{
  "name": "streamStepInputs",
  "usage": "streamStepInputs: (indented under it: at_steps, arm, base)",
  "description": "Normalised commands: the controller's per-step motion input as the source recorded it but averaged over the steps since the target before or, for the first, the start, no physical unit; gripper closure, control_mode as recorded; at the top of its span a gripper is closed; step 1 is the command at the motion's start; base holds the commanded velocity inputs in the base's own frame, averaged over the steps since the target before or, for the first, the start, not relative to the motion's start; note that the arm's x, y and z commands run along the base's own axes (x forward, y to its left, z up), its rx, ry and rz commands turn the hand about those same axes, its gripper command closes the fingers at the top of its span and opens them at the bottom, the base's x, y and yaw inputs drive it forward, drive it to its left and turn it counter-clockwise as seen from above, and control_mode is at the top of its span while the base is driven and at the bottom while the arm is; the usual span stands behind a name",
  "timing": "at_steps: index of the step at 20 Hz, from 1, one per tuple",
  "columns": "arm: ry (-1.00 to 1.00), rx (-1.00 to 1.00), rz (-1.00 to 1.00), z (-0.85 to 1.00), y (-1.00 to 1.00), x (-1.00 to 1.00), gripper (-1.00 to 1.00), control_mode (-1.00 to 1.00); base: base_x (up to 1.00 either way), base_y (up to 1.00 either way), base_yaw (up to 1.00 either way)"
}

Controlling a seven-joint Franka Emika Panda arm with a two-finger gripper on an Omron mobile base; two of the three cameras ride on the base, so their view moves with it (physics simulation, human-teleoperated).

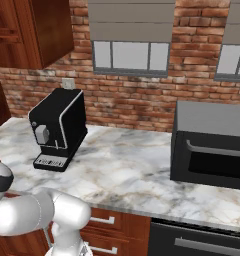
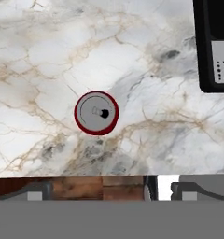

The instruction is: Four empty soda cans are scattered around the kitchen. Gather all the cans and cluster them next to the stove for recycling.

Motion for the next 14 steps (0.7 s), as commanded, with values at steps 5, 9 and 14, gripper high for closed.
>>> streamStepInputs:
  at_steps: [5, 9, 14]
  arm:
    - [-0.09, 0.02, 0.0, -0.22, 0.01, 0.17, -1.0, -1.0]
    - [-0.02, 0.05, 0.0, -0.26, -0.05, 0.33, -1.0, -1.0]
    - [0.0, 0.03, 0.01, -0.18, -0.02, 0.48, -1.0, -1.0]
  base:
    - [0.0, 0.0, 0.0]
    - [0.0, 0.0, 0.0]
    - [0.0, 0.0, 0.0]
